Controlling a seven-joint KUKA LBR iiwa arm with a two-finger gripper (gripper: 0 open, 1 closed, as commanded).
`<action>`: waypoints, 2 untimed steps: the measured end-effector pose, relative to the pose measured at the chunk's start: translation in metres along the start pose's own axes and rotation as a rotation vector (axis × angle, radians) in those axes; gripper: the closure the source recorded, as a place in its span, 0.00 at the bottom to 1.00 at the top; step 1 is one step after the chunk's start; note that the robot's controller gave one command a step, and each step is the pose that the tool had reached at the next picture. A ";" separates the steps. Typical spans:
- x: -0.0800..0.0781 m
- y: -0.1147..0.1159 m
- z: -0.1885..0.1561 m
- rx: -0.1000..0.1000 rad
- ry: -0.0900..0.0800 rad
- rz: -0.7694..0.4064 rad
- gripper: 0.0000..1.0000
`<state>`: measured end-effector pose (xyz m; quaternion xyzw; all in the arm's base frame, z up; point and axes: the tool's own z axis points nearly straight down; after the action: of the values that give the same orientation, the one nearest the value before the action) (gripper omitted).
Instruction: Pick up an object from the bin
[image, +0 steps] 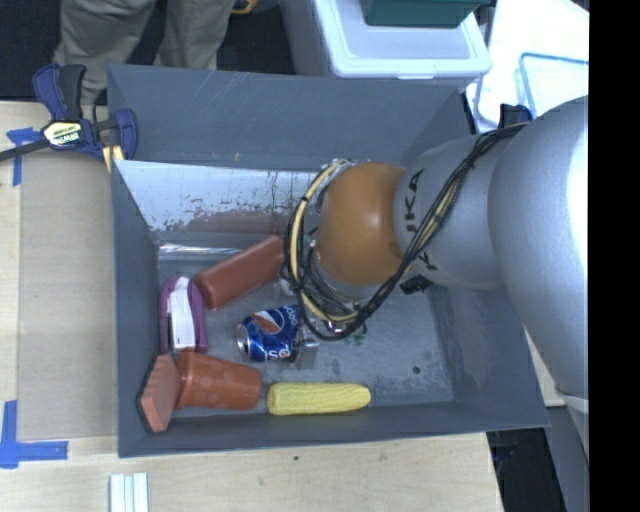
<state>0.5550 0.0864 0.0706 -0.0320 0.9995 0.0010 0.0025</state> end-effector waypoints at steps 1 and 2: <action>0.008 0.023 -0.070 0.005 -0.008 -0.396 0.00; 0.002 0.001 -0.005 0.002 0.007 -0.039 0.00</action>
Offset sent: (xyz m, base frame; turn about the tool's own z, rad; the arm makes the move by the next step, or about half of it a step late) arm -0.0017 0.0005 0.0049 -0.0391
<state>0.5527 0.0868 0.0758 -0.0514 0.9987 -0.0003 -0.0009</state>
